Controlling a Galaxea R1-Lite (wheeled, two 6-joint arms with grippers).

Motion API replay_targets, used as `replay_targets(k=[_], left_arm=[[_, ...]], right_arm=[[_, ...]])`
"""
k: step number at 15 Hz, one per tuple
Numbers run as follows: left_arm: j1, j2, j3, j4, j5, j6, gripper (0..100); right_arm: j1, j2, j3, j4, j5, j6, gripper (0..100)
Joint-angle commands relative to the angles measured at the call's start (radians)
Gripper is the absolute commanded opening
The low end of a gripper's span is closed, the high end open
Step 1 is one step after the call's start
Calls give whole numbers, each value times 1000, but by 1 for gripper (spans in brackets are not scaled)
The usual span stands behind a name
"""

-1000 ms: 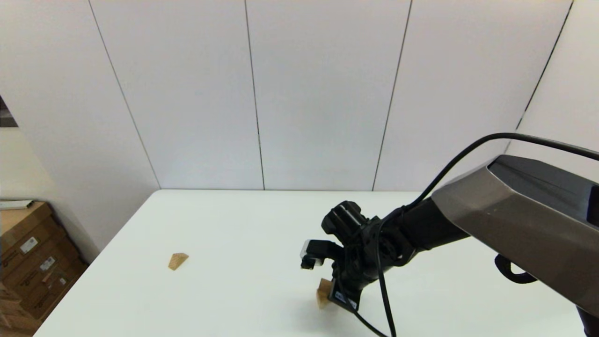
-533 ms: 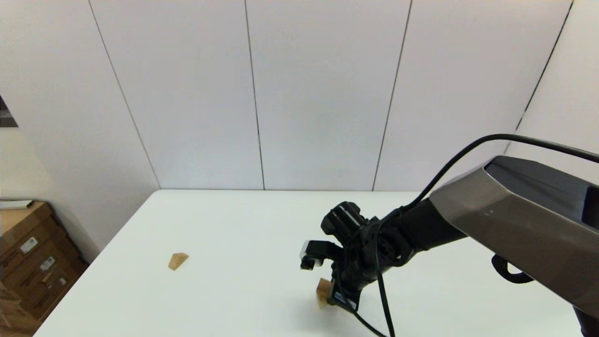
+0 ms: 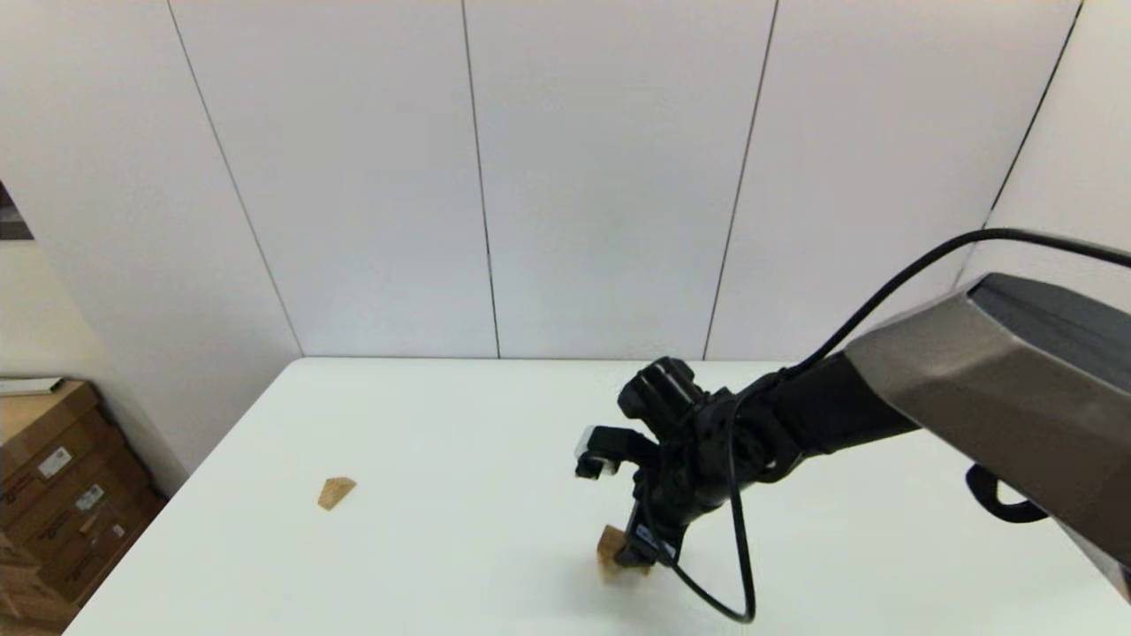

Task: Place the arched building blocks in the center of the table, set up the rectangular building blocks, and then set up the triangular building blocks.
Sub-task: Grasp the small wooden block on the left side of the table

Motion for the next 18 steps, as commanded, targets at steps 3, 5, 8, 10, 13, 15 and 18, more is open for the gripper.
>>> replay_targets(k=[3, 5, 8, 10, 13, 15, 18], left_arm=[[0, 2, 0, 0, 0, -2, 100], [0, 0, 0, 0, 0, -2, 100], [0, 2, 0, 0, 0, -2, 100], [0, 2, 0, 0, 0, -2, 100], [0, 2, 0, 0, 0, -2, 100], [0, 2, 0, 0, 0, -2, 100], [0, 2, 0, 0, 0, -2, 100]], right_arm=[[-155, -644, 79, 139, -89, 167, 100], [-178, -847, 174, 212, -201, 244, 100], [-294, -1114, 329, 217, -243, 287, 100], [-334, -1324, 490, 215, -244, 335, 100], [-463, -1578, 699, 212, -240, 385, 100], [-483, -1715, 821, 214, -237, 430, 100], [-524, -1853, 932, 217, -244, 436, 100]])
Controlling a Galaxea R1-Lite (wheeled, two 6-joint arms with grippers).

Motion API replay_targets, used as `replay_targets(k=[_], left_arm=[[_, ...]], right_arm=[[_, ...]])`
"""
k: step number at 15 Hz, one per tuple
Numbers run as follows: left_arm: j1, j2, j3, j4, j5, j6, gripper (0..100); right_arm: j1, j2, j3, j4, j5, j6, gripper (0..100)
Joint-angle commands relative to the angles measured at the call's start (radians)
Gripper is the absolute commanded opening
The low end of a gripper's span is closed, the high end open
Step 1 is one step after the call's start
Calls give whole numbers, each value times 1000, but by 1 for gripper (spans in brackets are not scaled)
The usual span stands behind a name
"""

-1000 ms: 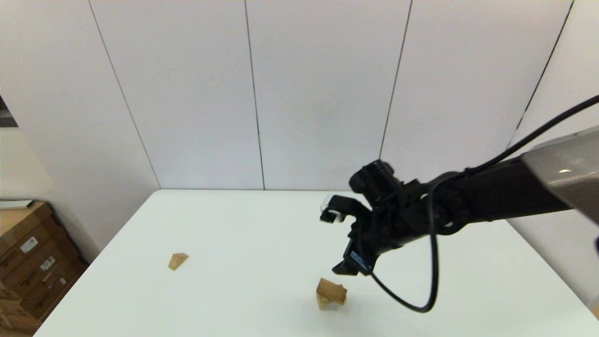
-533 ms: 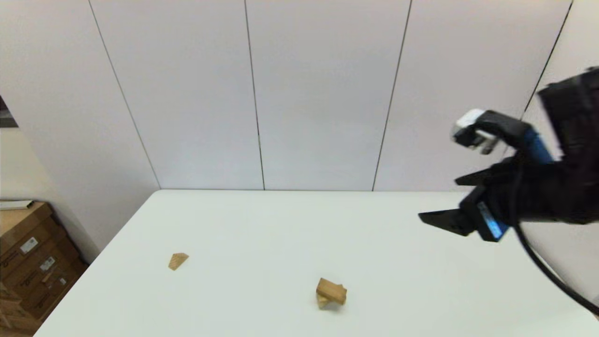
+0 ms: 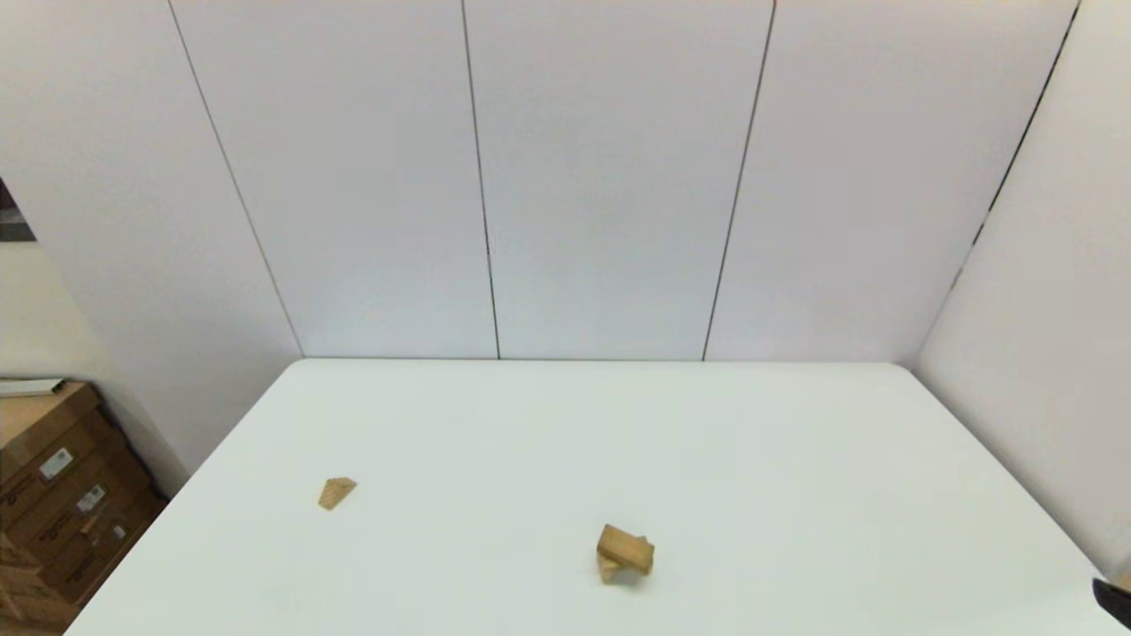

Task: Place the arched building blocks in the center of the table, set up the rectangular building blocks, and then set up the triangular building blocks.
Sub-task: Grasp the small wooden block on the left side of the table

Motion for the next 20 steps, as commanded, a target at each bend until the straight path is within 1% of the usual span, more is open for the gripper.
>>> replay_targets(k=[1, 4, 8, 10, 13, 14, 15, 18, 20], left_arm=[[0, 2, 0, 0, 0, -1, 100], [0, 0, 0, 0, 0, -1, 100], [0, 0, 0, 0, 0, -1, 100], [0, 0, 0, 0, 0, -1, 100], [0, 2, 0, 0, 0, -1, 100], [0, 2, 0, 0, 0, -1, 100], [0, 0, 0, 0, 0, -1, 100], [0, 0, 0, 0, 0, -1, 100], [0, 2, 0, 0, 0, -1, 100]], right_arm=[[-115, -317, 225, 4, -8, 35, 100], [-144, -371, 314, -9, 1, 28, 100], [-199, -409, 327, -30, 1, 52, 100], [-198, -411, 345, -47, 3, 48, 100], [-186, -465, 403, -187, 6, 49, 100], [-186, -485, 431, -231, 21, 49, 100], [-184, -508, 440, -248, 49, 54, 100], [-182, -558, 451, -251, 78, 29, 100], [-181, -612, 462, -251, 107, 17, 100]])
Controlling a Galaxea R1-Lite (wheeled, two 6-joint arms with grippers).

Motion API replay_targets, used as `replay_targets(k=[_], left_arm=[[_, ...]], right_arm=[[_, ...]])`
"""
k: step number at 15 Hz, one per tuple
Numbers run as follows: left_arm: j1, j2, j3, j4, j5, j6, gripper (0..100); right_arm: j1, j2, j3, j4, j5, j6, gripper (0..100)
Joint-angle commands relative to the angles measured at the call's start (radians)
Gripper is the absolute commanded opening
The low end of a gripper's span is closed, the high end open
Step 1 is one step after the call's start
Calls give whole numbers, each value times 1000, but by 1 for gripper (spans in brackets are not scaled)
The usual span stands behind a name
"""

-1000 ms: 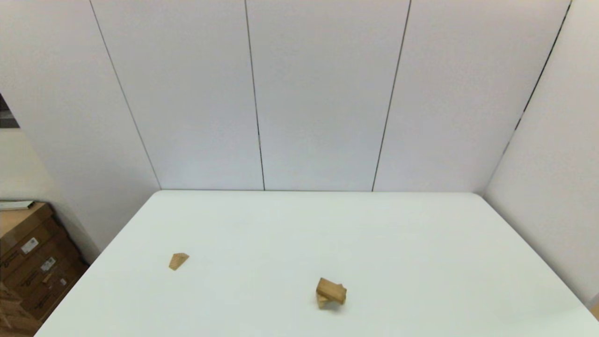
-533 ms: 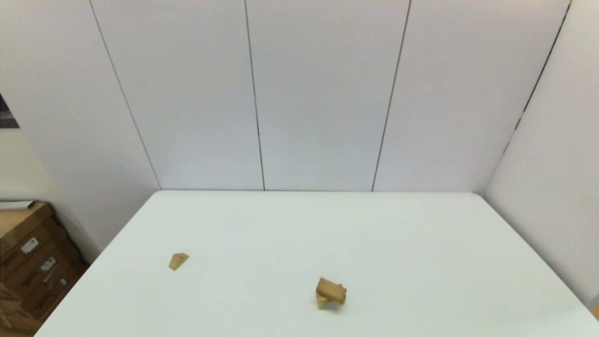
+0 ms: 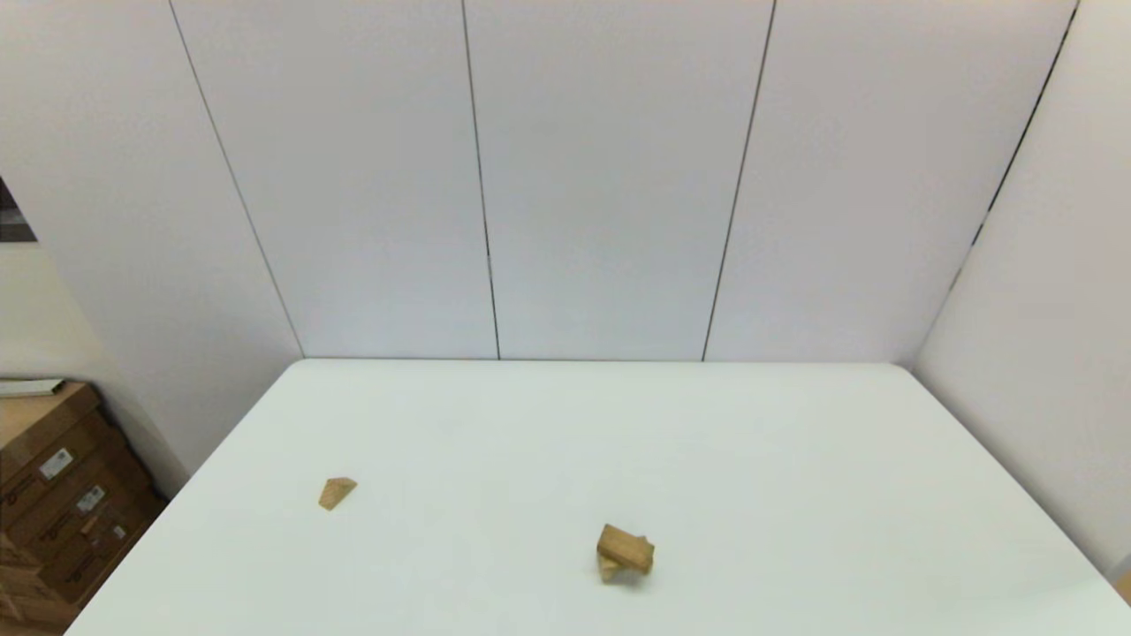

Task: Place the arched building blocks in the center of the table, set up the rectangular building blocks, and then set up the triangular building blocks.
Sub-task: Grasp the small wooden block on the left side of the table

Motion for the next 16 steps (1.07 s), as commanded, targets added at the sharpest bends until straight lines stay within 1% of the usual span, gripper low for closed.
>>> replay_targets(k=[1, 3, 5, 6, 8, 9, 10, 12, 13, 16], left_arm=[[0, 2, 0, 0, 0, 1, 100], [0, 0, 0, 0, 0, 1, 100], [0, 2, 0, 0, -1, 1, 100], [0, 2, 0, 0, 0, 1, 100], [0, 2, -2, -3, 2, 3, 100], [0, 0, -25, 0, 5, 1, 100], [0, 18, -91, 32, 3, -9, 100], [0, 155, -229, 130, 3, -62, 100], [0, 239, -276, 132, 0, -95, 100], [2, 614, -405, 130, 17, -89, 100]], right_arm=[[1, -100, 30, -2, 42, -25, 100], [1, -100, 44, -25, 51, -33, 100], [2, -100, 44, -25, 52, -42, 100], [2, -100, 43, -23, 49, -33, 100], [2, -100, 43, -23, 45, 13, 100], [2, -100, 43, -25, 43, 32, 100], [2, -100, 43, -23, 43, 41, 100], [2, -100, 43, -25, 43, 41, 100], [2, -100, 43, -25, 43, 41, 100], [2, -100, 43, -25, 43, 41, 100]])
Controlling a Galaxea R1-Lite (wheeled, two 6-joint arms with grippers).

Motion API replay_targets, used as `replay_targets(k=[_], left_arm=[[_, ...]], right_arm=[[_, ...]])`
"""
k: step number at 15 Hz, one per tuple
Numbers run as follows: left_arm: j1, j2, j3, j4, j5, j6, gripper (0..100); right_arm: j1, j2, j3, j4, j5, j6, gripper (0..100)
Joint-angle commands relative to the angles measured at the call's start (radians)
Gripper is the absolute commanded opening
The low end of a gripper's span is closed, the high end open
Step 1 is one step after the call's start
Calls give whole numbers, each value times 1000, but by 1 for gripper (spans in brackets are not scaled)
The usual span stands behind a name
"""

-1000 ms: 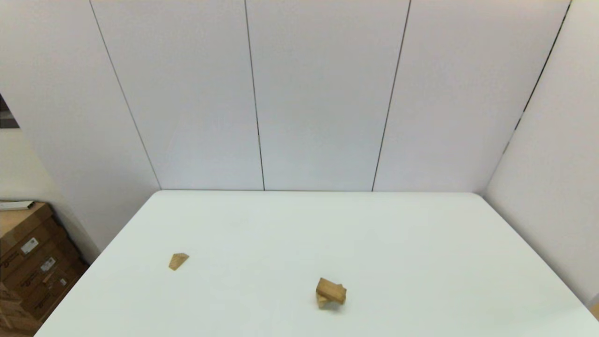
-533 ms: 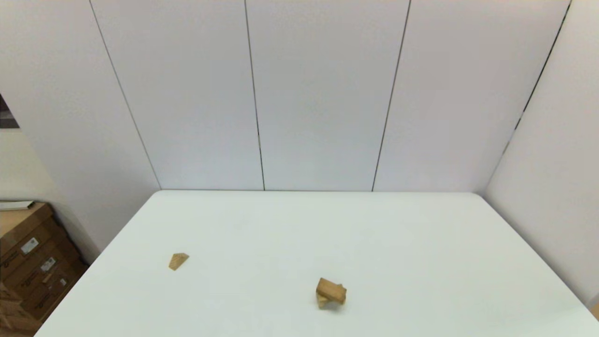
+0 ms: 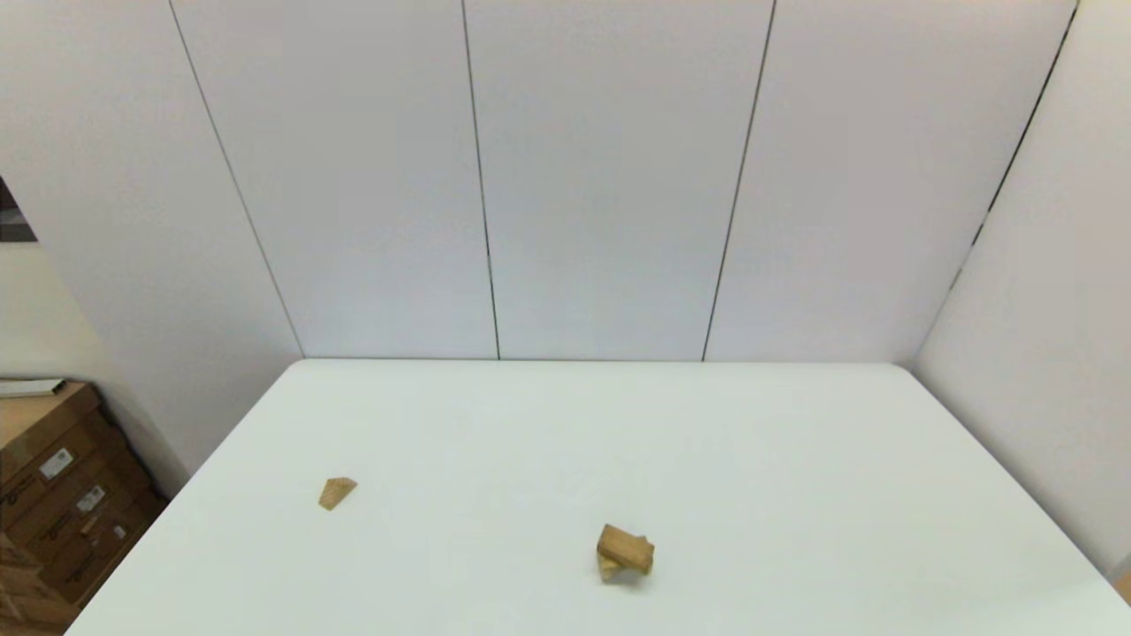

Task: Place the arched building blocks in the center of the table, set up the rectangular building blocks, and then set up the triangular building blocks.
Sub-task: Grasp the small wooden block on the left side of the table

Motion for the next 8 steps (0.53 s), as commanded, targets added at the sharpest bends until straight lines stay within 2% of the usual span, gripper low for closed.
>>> replay_targets(k=[1, 4, 8], left_arm=[[2, 573, -215, 12, 12, -9, 100], [2, 878, -228, -158, -49, 26, 100], [8, 1218, -228, -324, -64, 99, 100]], right_arm=[[0, 2, 0, 1, 0, -1, 100], [0, 2, 0, 1, 0, -1, 100], [0, 2, 0, 1, 0, -1, 100]])
